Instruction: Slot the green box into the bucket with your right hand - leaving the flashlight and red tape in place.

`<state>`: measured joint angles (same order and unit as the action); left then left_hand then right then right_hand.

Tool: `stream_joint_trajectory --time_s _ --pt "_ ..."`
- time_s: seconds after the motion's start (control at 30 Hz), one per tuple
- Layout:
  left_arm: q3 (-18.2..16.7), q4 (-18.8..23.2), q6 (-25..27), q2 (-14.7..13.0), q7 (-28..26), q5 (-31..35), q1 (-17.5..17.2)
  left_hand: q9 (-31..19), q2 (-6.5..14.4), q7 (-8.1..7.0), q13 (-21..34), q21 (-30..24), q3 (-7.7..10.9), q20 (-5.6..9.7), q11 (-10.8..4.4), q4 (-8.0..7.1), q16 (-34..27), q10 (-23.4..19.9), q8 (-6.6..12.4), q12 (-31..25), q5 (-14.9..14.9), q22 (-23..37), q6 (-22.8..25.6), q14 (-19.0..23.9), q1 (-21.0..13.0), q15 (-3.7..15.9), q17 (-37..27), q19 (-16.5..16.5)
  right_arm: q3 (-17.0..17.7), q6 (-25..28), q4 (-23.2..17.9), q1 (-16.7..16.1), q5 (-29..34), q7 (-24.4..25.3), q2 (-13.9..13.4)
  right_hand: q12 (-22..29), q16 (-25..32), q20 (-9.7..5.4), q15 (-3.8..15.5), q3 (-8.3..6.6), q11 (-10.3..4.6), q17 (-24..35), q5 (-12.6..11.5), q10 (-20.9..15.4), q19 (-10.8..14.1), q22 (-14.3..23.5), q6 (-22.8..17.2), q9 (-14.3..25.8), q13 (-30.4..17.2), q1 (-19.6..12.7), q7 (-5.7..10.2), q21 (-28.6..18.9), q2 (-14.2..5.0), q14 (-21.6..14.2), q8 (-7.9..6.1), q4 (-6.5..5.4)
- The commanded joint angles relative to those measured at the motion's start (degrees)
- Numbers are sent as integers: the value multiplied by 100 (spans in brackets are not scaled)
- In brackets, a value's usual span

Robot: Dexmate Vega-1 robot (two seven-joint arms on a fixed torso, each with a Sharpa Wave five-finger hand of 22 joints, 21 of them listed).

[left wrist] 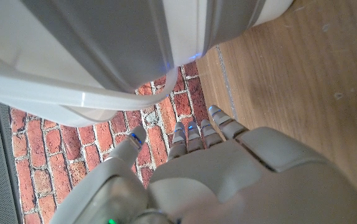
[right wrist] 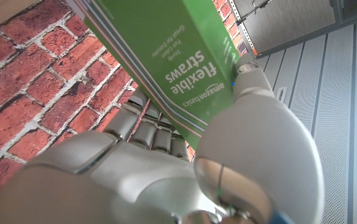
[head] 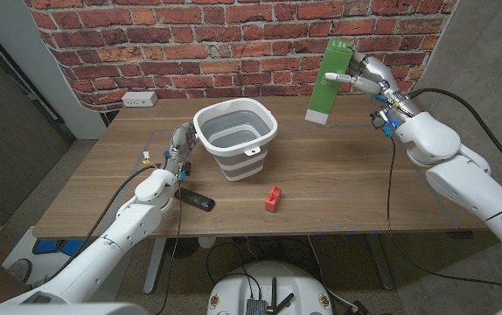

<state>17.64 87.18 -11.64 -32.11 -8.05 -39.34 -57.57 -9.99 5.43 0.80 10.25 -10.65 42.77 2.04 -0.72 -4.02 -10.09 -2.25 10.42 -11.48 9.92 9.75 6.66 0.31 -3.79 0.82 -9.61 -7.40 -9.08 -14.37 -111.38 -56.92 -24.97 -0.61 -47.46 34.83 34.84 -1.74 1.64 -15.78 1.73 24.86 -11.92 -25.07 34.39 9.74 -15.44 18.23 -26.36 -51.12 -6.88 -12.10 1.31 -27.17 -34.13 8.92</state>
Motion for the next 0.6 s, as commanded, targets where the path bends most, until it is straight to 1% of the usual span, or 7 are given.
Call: stream_joint_trajectory --time_s 0.03,0.2,0.37,0.6 --pt "44 -23 25 -23 8 71 41 -27 384 12 23 -32 45 60 29 0 5 -21 18 13 -4 6 57 15 56 -17 -3 -14 -299 85 132 733 -292 -500 57 39 35 8 552 -15 -417 41 -28 -482 41 11 -46 16 -295 -50 4 11 -111 -168 -28 -31" --pt "51 -51 13 -31 45 82 66 -27 385 13 23 -32 50 58 25 3 6 -29 17 11 -4 6 57 11 57 -21 -2 -12 -459 125 228 1105 -389 -756 96 44 31 14 547 -9 -430 50 -39 -481 39 12 -54 21 -312 -30 -2 18 -111 -170 -37 -36" --pt "49 -70 24 -39 62 76 84 -27 384 19 23 -32 53 63 24 5 6 -29 18 11 -5 6 60 8 61 -17 -3 -11 -677 145 392 1513 -425 -1001 204 55 34 18 536 -4 -427 60 -45 -494 44 12 -62 25 -326 -14 -2 21 -114 -177 -44 -42" --pt "55 -154 1 -21 117 73 156 -27 386 14 23 -32 54 61 32 7 14 -20 17 15 -7 6 61 -22 68 -23 -6 -8 -1032 67 766 2073 -492 -1408 485 66 23 21 530 -4 -434 62 -56 -499 52 12 -65 32 -347 0 6 25 -111 -192 -51 -40"
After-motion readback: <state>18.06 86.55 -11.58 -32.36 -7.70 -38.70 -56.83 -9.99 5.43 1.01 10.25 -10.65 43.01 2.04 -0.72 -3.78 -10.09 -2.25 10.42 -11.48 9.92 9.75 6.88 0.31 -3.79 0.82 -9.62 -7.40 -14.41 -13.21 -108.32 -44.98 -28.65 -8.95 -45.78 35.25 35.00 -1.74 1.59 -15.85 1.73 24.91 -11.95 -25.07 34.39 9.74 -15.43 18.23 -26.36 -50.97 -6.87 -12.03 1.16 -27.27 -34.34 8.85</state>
